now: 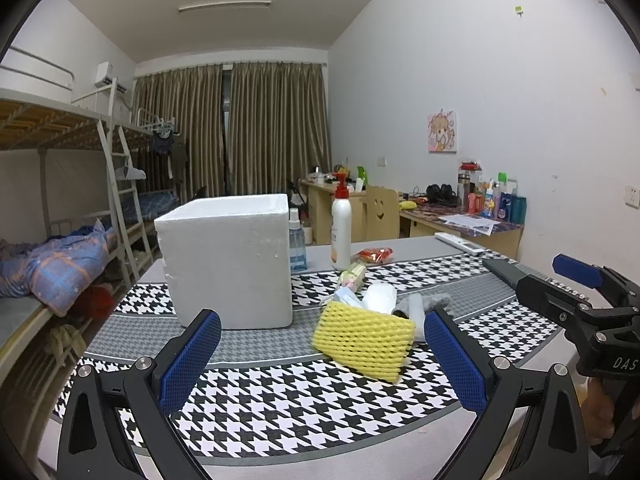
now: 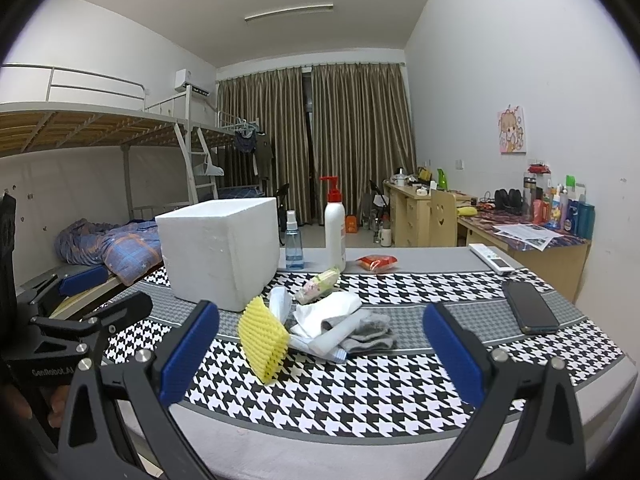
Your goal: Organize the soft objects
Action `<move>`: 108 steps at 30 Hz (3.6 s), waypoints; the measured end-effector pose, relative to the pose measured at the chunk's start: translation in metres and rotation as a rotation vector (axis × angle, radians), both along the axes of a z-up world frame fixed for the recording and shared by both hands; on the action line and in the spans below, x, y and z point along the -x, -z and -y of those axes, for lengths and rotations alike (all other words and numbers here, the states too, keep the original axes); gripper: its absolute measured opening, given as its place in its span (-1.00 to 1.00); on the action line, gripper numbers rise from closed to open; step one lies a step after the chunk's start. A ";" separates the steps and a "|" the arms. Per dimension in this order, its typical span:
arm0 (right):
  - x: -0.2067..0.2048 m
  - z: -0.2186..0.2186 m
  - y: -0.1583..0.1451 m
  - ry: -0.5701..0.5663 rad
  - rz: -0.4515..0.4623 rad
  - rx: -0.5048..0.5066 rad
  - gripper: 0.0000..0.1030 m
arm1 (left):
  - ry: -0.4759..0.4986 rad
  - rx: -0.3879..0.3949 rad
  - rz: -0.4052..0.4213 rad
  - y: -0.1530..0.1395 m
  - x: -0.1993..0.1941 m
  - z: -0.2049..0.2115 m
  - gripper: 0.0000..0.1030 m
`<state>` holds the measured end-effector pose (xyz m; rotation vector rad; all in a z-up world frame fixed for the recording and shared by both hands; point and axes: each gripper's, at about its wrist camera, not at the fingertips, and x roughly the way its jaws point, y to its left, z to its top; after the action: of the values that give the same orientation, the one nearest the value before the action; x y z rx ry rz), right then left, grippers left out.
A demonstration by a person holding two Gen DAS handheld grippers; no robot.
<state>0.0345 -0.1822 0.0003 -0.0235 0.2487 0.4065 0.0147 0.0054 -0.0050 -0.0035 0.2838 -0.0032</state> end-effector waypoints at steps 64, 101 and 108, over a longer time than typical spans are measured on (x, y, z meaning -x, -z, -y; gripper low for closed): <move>-0.140 0.016 0.040 0.008 -0.331 0.037 0.96 | 0.024 -0.068 -0.466 0.059 -0.132 0.060 0.14; -0.182 -0.006 0.068 0.075 -0.511 0.090 0.23 | 0.064 0.028 -0.417 0.040 -0.131 -0.002 -0.74; -0.185 -0.010 0.072 0.074 -0.525 0.104 0.02 | 0.078 0.035 -0.415 0.041 -0.133 -0.003 -0.74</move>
<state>0.2196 -0.1719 -0.0718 -0.0091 0.7866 0.3196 0.1473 0.0085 -0.0463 -0.0278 0.6990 -0.0852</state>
